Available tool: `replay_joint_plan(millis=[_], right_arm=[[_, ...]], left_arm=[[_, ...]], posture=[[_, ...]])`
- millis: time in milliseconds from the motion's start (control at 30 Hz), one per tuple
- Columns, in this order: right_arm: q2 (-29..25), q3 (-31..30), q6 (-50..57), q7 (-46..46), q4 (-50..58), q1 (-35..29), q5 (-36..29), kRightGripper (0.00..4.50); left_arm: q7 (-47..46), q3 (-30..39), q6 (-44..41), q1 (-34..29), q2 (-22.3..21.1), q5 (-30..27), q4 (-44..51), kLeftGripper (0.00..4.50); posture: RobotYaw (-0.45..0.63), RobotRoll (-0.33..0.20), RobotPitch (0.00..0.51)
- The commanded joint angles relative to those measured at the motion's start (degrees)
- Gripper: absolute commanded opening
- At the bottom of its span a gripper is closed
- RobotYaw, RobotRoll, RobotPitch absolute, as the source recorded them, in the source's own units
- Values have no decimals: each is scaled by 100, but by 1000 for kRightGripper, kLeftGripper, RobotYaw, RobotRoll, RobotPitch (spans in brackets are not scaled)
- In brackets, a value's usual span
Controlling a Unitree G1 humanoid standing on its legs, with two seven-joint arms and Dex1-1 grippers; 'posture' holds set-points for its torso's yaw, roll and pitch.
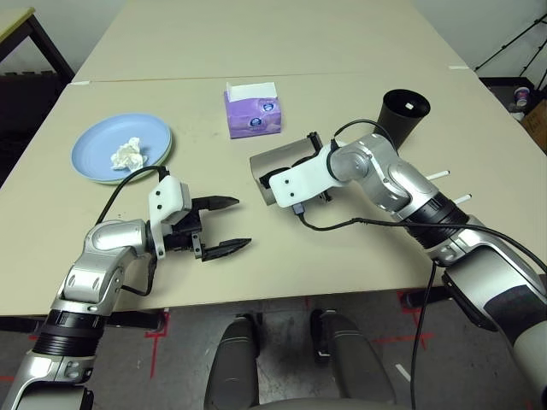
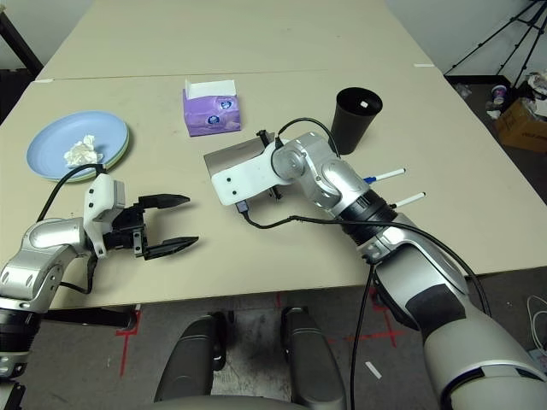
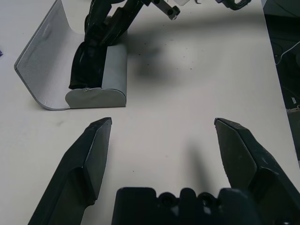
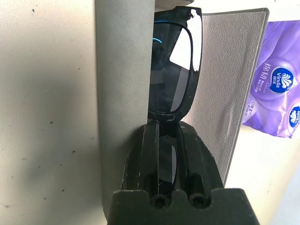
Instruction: Organize and tidy the items on the table.
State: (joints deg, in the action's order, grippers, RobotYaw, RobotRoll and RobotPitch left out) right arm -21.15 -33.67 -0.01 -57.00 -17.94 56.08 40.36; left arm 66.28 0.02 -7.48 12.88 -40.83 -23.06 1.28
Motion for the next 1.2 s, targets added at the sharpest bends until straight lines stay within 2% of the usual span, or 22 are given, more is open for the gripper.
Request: replay_joint_plan(millis=[33,133,433,500,533,867,1200], right_arm=[[-31,-65,-58,-141,6,-36,-83,379],[-34,-53,-46,-158,-7,-23,-80,379],[-36,9,5,-239,91,101,-97,3532],[-51,25,7,-269,113,140,-115,4363],[-58,37,7,-282,119,170,-129,4489],[-156,140,83,-548,285,334,-337,4489],[19,158,394,-748,56,347,-635,4489]], left_arm=[[19,23,-26,-72,-41,30,40,4500],[25,23,-24,-65,-44,33,29,4500],[-55,10,-24,-44,31,36,21,4500],[-63,4,-21,-40,39,37,12,4500],[-65,5,-18,-36,39,38,3,4500],[-61,11,14,19,41,55,-81,4500],[-78,-9,8,31,59,72,-71,4500]], posture=[[-34,0,153],[-35,0,152],[-40,0,144],[-40,0,143],[-41,0,142],[-48,0,140],[-45,0,144]])
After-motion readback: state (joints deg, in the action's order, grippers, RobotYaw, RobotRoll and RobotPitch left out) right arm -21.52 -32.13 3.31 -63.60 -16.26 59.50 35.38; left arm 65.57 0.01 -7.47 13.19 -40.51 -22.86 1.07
